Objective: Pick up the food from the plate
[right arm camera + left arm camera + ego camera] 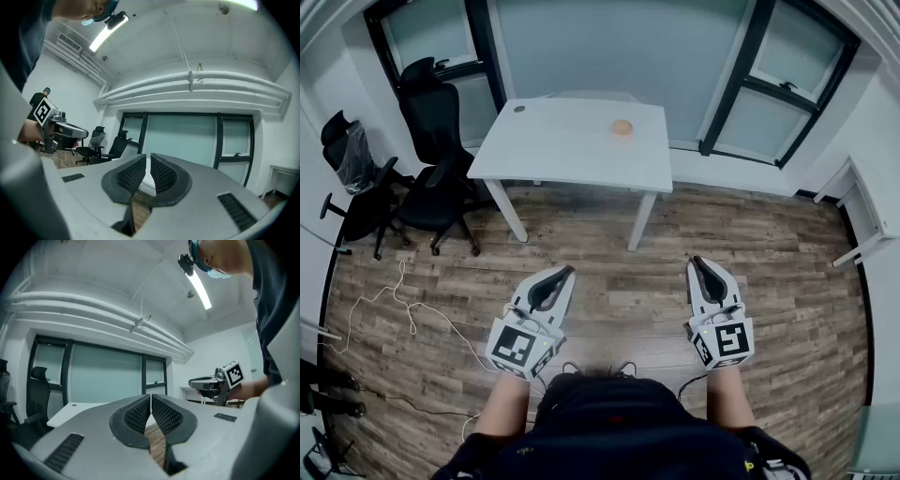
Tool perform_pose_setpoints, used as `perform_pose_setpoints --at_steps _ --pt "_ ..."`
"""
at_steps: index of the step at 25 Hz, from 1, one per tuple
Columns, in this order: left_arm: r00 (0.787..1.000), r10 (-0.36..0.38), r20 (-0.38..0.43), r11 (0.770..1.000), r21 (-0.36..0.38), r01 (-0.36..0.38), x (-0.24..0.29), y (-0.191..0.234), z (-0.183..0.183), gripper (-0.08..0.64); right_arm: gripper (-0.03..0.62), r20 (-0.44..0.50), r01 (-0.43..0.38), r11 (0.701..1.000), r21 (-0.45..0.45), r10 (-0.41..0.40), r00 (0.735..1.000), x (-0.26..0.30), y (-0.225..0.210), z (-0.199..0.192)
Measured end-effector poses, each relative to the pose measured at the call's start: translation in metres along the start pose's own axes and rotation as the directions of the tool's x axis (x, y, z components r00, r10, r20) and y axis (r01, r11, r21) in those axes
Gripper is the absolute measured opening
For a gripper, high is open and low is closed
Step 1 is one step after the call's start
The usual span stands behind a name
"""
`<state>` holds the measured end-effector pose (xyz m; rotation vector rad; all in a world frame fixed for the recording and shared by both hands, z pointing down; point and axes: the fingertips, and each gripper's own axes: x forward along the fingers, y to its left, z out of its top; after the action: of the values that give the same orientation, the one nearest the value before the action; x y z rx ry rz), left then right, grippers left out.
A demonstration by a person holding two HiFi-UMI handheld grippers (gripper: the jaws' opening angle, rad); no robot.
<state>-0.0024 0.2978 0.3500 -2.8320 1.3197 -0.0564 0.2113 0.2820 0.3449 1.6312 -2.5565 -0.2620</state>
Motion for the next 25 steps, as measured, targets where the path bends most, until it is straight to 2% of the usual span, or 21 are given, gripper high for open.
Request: perform_pose_setpoints --at_steps 11,17,21,25 --pt "1.0 -0.005 0.014 1.0 0.014 0.005 -0.02 0.021 0.01 0.029 0.048 -0.001 -0.004 1.0 -0.003 0.004 1.0 0.018 0.026 0.011" --pt "1.0 -0.007 0.016 1.0 0.005 0.007 -0.037 0.042 0.008 0.029 0.048 -0.006 0.038 0.999 0.027 -0.037 0.999 0.028 0.039 0.013" --pt "1.0 -0.025 0.013 1.0 0.011 0.024 -0.053 0.055 -0.003 0.029 0.048 -0.024 0.057 0.998 0.019 -0.056 0.998 0.031 0.059 0.011" --pt "0.999 -0.028 -0.027 1.0 0.007 0.028 -0.069 0.078 -0.03 0.029 0.048 -0.045 0.046 0.999 0.011 -0.046 0.998 0.041 0.091 0.0"
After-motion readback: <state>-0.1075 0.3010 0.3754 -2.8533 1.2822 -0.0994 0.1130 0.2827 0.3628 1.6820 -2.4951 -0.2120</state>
